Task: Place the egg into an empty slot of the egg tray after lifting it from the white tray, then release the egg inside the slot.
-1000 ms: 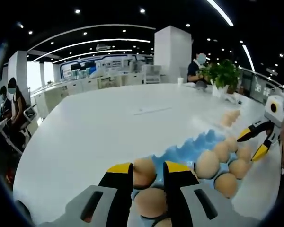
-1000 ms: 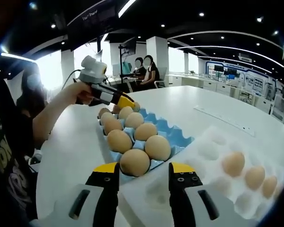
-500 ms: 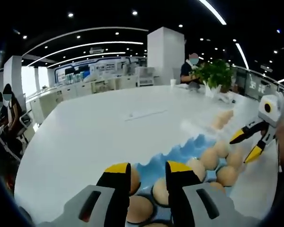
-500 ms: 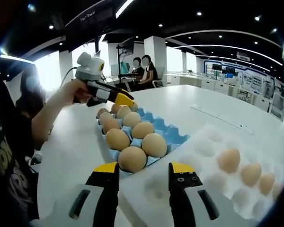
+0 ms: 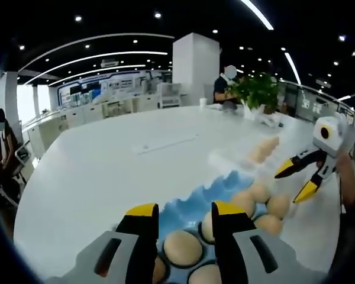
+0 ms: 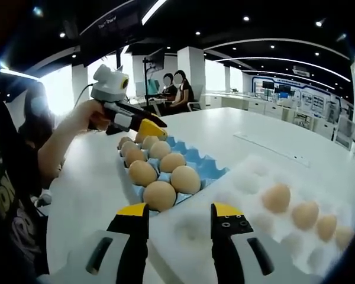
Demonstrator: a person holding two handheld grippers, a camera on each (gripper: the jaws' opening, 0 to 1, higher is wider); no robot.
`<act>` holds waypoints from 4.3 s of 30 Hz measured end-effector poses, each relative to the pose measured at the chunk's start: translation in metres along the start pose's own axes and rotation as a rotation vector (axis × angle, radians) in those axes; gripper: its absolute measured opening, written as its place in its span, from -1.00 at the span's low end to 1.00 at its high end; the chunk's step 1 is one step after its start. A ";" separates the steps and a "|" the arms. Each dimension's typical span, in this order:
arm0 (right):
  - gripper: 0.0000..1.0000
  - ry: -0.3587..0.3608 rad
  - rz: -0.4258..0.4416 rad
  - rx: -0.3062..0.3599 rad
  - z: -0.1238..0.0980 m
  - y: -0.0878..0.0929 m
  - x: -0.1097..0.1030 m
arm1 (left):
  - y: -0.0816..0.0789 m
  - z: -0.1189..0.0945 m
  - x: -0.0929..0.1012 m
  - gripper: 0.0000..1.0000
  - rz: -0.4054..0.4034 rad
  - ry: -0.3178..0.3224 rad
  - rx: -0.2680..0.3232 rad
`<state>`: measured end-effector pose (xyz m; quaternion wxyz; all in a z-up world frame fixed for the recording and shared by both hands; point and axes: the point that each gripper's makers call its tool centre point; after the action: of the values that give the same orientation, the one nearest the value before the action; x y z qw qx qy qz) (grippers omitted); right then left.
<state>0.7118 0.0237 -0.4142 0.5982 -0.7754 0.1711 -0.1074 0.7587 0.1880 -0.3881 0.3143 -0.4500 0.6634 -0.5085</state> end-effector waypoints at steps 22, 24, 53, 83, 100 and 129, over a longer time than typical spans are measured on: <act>-0.14 0.038 0.009 0.026 -0.017 -0.001 0.021 | -0.004 0.020 0.034 -0.21 0.039 0.087 -0.025; -0.14 0.042 0.010 0.027 -0.019 0.000 0.022 | -0.005 0.022 0.036 -0.21 0.041 0.094 -0.024; -0.14 0.119 0.045 0.057 -0.049 0.005 0.051 | -0.013 0.048 0.069 -0.21 0.070 0.160 -0.027; -0.14 0.209 0.091 0.082 -0.082 0.016 0.081 | -0.007 0.062 0.108 -0.23 0.093 0.211 -0.043; -0.14 0.245 0.098 0.093 -0.100 0.018 0.083 | -0.011 0.076 0.128 -0.24 0.100 0.246 -0.032; -0.14 0.272 0.119 0.109 -0.119 0.026 0.102 | -0.019 0.117 0.150 -0.27 0.123 0.303 -0.036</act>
<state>0.7578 -0.1278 -0.4117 0.6160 -0.7086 0.2903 -0.1849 0.8065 0.0030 -0.3967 0.2333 -0.3323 0.7384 -0.5384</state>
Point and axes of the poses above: the point that each gripper's makers call its tool centre point, and the gripper's own axes: z roughly forward along the fingers, x roughly to its right, y roughly out of its underside, and after that the axes turned 10 degrees about x, right-handed
